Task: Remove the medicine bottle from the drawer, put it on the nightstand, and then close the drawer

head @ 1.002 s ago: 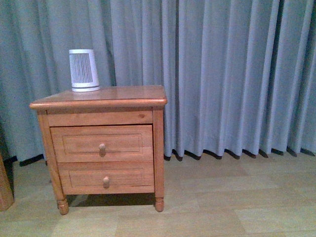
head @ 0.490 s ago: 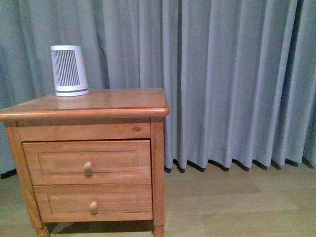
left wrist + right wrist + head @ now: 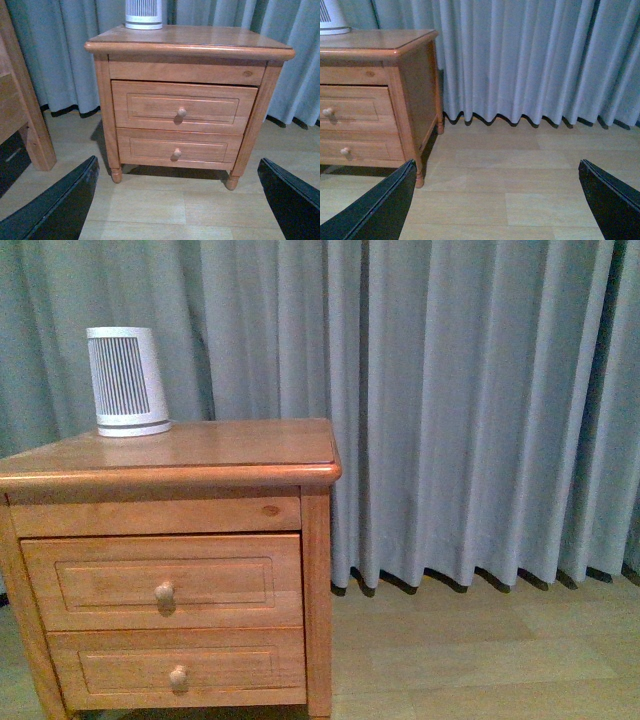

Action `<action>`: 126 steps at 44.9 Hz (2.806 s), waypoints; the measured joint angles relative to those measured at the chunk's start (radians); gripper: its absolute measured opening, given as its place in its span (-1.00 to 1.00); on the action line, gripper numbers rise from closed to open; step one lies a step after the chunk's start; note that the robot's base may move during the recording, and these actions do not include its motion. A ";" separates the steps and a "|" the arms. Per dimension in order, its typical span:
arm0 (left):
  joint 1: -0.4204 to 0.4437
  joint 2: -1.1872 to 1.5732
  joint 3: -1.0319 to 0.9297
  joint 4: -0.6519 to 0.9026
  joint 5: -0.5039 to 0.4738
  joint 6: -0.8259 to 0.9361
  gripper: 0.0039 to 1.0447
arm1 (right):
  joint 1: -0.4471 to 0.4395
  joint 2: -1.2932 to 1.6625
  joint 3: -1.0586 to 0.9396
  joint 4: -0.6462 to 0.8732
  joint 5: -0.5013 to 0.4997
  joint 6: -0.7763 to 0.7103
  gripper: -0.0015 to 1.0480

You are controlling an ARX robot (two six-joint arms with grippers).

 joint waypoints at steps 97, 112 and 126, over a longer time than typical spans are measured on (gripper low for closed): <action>-0.043 2.381 1.608 0.201 0.077 -0.019 0.88 | 0.000 0.000 0.000 0.000 0.000 0.000 0.87; -0.043 2.419 1.656 0.237 0.058 -0.031 0.88 | 0.000 0.000 0.000 0.000 0.000 0.000 0.87; -0.045 2.460 1.680 0.248 0.051 -0.035 0.88 | 0.000 0.000 0.000 0.000 0.000 0.000 0.87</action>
